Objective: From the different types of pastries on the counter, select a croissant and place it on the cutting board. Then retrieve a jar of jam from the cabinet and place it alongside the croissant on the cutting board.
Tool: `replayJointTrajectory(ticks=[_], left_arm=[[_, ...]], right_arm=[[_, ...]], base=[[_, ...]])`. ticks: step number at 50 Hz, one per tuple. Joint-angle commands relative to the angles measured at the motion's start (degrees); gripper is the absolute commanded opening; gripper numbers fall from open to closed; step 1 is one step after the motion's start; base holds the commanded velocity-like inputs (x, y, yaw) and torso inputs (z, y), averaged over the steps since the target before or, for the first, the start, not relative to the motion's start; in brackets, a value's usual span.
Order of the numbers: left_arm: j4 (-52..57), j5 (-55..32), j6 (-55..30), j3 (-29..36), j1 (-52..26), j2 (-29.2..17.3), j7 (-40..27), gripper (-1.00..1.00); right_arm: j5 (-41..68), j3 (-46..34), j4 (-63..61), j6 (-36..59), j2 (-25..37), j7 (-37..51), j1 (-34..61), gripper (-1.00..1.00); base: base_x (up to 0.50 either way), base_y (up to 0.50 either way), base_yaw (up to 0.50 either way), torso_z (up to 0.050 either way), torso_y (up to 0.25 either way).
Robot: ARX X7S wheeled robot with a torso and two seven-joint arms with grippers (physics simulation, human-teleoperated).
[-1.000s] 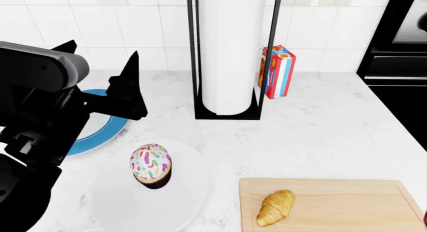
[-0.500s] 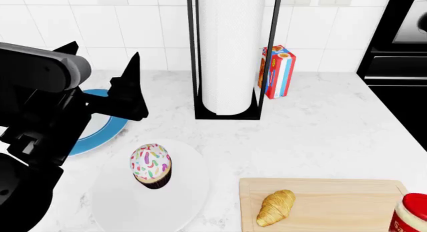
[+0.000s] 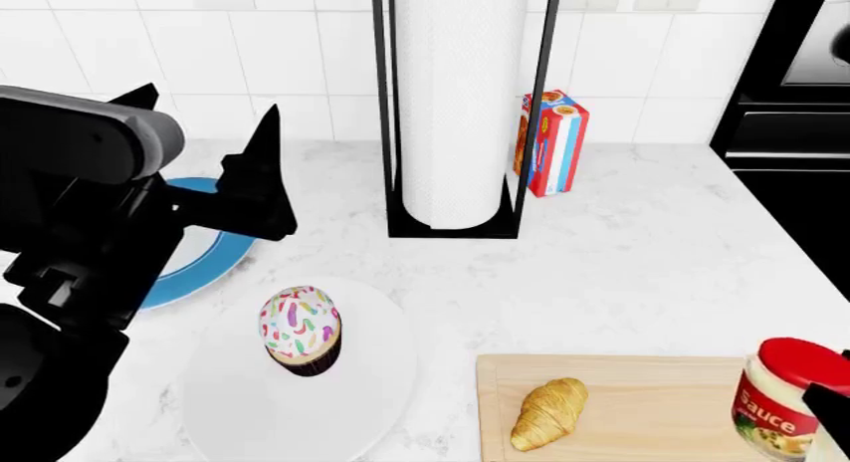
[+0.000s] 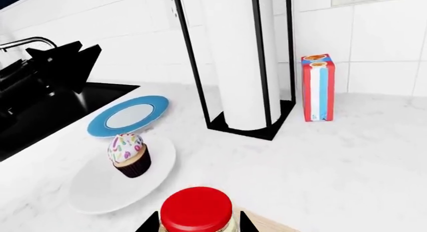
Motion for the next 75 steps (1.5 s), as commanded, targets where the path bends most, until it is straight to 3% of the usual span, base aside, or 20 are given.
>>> replayJointTrajectory(ticks=[1,22,41,60,75], left_arm=[[-0.11,0.22,0.14,0.21,0.03,0.08,0.09,1.00],[-0.14,0.94,0.99,0.19,1.20,-0.11,0.56,1.00],[-0.38,0.39,1.11,0.12,0.97,-0.25,0.42,1.00],[-0.60,1.21,1.89,0.30,1.88,-0.09,0.96,1.00],[-0.62,1.54,2.22,0.38,2.21,-0.14,1.08,1.00]], right_arm=[[-2.65,-6.61,-2.72,-6.35,0.56,0.34,3.18,-1.00],[-13.30,-16.23,-8.29,-9.62,-4.54,-3.06,9.16,-1.00],[-23.43,-11.97,-11.60,-2.71,-13.88,-13.45,7.94,-1.00],[-40.00,-13.95,-15.55,-1.78,-22.14,-26.29,9.32,-1.00],[-49.06,-17.00,-17.58,-3.43,-25.08,-32.45,6.93,-1.00]], base=[[0.00,0.00,0.00,0.000,0.000],[0.00,0.00,0.00,0.000,0.000],[0.00,0.00,0.00,0.000,0.001],[0.00,0.00,0.00,0.000,0.000],[0.00,0.00,0.00,0.000,0.000]])
